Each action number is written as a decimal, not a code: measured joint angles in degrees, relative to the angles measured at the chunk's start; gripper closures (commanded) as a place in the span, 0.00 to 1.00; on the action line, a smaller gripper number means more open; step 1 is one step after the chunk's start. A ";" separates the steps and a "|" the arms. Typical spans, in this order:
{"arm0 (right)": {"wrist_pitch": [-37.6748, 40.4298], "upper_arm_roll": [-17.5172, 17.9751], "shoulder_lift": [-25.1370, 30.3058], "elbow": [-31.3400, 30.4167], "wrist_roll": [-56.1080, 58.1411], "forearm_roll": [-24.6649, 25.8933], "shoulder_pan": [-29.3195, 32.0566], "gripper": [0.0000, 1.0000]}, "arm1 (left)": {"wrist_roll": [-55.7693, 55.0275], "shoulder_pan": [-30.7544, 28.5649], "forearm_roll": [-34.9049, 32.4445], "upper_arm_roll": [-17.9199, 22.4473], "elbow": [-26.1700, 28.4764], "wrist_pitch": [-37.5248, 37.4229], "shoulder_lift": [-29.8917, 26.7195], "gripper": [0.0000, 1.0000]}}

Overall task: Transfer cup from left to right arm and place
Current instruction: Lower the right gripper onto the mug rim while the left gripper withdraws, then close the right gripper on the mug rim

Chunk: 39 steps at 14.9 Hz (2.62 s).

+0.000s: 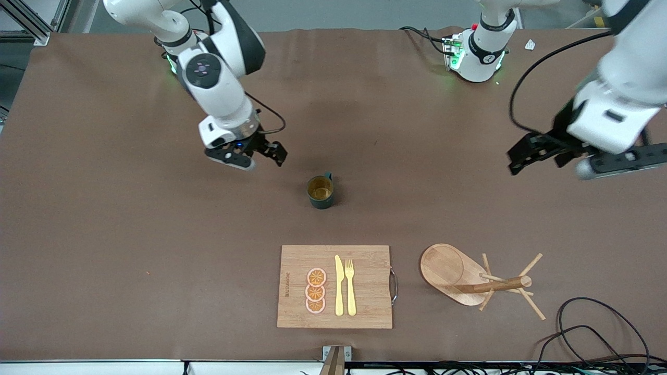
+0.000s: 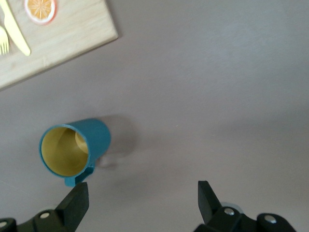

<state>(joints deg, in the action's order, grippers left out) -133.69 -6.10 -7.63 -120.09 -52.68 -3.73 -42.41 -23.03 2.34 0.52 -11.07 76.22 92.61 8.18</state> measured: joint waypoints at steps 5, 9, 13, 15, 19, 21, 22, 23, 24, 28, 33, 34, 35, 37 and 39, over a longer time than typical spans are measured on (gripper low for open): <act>-0.03 -0.04 -7.79 7.61 -3.72 2.97 -4.01 0.00 | 4.54 -1.22 0.61 1.70 1.51 -5.00 -4.59 0.00; -0.04 -0.48 -13.23 13.85 -4.65 3.02 -4.24 0.00 | 11.79 -2.46 0.60 2.49 5.45 -6.24 -7.62 0.00; -0.03 -0.91 -17.17 17.49 -4.65 3.06 -4.22 0.00 | 15.07 -2.54 0.44 3.76 7.49 -8.12 -9.80 0.00; -0.03 -0.86 -18.69 18.00 -4.69 3.97 -4.40 0.00 | 15.10 -2.30 0.43 3.68 7.92 -8.37 -10.03 0.00; -0.03 -0.85 -20.35 18.47 -4.79 4.95 -4.45 0.00 | 16.89 -2.12 0.43 3.63 8.34 -9.05 -10.03 0.00; -0.04 -0.84 -20.95 18.50 -4.80 5.08 -4.46 0.00 | 17.20 -2.45 0.34 3.72 8.35 -9.59 -10.03 0.00; -0.06 -0.84 -21.37 18.55 -4.80 5.10 -4.48 0.00 | 17.21 -2.77 0.23 3.79 8.36 -9.69 -10.03 0.00; -0.13 -0.83 -21.80 18.65 -4.81 5.11 -4.49 0.00 | 17.32 -3.14 0.14 3.88 8.36 -9.73 -10.03 0.00; -0.24 -0.82 -22.27 18.84 -4.81 5.12 -4.53 0.00 | 17.60 -3.54 0.06 3.92 8.37 -9.83 -10.03 0.00; -0.44 -0.78 -24.40 20.27 -4.95 5.13 -4.79 0.10 | 18.46 -3.96 0.06 3.86 8.40 -11.34 -10.03 0.00; -1.19 -0.78 -24.73 20.75 -5.16 5.13 -4.86 0.34 | 18.49 -3.92 -1.35 3.70 8.40 -11.44 -10.01 0.00; -1.23 -0.78 -24.73 20.75 -5.16 5.14 -4.86 0.39 | 18.52 -3.91 -2.26 3.63 8.40 -11.44 -10.01 0.00; -1.27 -0.78 -24.73 20.75 -5.16 5.14 -4.86 0.40 | 18.54 -3.90 -2.72 3.55 8.40 -11.46 -10.01 0.00; -1.28 -0.78 -24.82 20.75 -5.18 5.15 -4.86 0.41 | 18.55 -3.87 -3.03 3.39 8.40 -11.51 -10.01 0.00; -1.46 -0.78 -25.13 20.75 -5.19 5.15 -4.86 0.44 | 18.55 -3.86 -3.05 3.35 8.40 -11.59 -10.01 0.00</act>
<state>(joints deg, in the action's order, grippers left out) -135.15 -6.88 -32.75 -99.33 -57.86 1.42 -47.27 -4.48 -1.51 -2.53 -7.72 84.63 81.02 -1.83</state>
